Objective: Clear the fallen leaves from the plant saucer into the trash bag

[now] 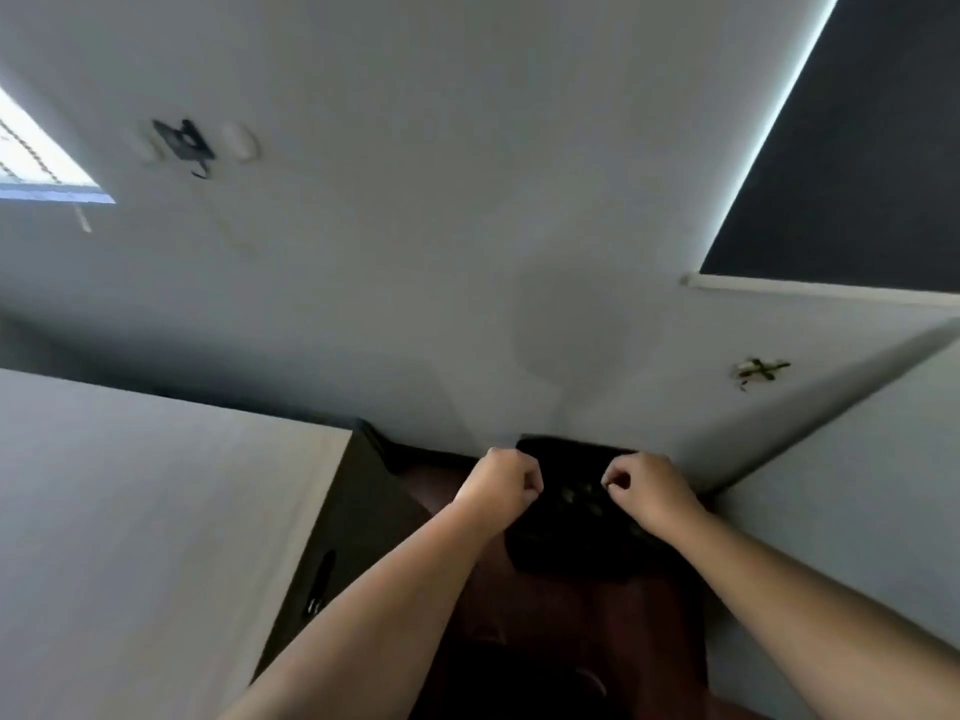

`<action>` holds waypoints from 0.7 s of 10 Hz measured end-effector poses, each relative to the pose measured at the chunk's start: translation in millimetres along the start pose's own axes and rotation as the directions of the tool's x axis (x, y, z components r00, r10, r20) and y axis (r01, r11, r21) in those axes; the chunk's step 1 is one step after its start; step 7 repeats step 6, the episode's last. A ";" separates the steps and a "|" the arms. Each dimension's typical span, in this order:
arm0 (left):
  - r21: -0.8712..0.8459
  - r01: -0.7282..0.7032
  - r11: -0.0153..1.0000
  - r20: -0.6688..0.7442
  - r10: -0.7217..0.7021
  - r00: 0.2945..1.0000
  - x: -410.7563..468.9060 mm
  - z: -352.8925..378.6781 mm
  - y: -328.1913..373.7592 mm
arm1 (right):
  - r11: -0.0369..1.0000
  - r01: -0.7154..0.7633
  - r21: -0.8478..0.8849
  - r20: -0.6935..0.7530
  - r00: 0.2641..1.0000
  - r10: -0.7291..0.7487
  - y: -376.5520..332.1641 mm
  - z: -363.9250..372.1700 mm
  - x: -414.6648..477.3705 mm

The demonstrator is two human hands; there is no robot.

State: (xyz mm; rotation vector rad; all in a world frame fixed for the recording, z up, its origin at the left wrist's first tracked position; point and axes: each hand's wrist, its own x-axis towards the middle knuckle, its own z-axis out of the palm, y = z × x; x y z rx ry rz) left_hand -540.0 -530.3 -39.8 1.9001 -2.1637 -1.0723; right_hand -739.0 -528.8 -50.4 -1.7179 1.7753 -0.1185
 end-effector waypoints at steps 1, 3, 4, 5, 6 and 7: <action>0.004 -0.011 1.000 0.111 0.010 0.994 30.8 35.9 -3.1 | 0.995 -0.096 0.037 0.023 0.995 0.095 34.3 18.2 6.0; -0.049 0.033 0.998 0.168 -0.025 0.985 92.5 64.3 -3.4 | 0.964 -0.232 0.128 -0.030 0.971 0.238 68.5 30.8 39.4; -0.004 0.034 0.999 0.246 -0.032 0.969 113.7 71.5 -4.7 | 0.955 -0.280 0.097 0.107 0.957 0.270 81.5 36.3 50.6; 0.098 0.017 0.995 0.356 -0.052 0.933 114.4 68.7 -5.4 | 0.940 -0.328 0.094 0.127 0.940 0.315 86.7 37.1 51.0; 0.140 0.002 0.990 0.345 -0.050 0.937 109.5 62.1 -6.3 | 0.940 -0.330 0.088 0.112 0.941 0.320 88.7 34.4 51.1; 0.140 0.002 0.990 0.345 -0.050 0.937 109.5 62.1 -6.3 | 0.940 -0.330 0.088 0.112 0.941 0.320 88.7 34.4 51.1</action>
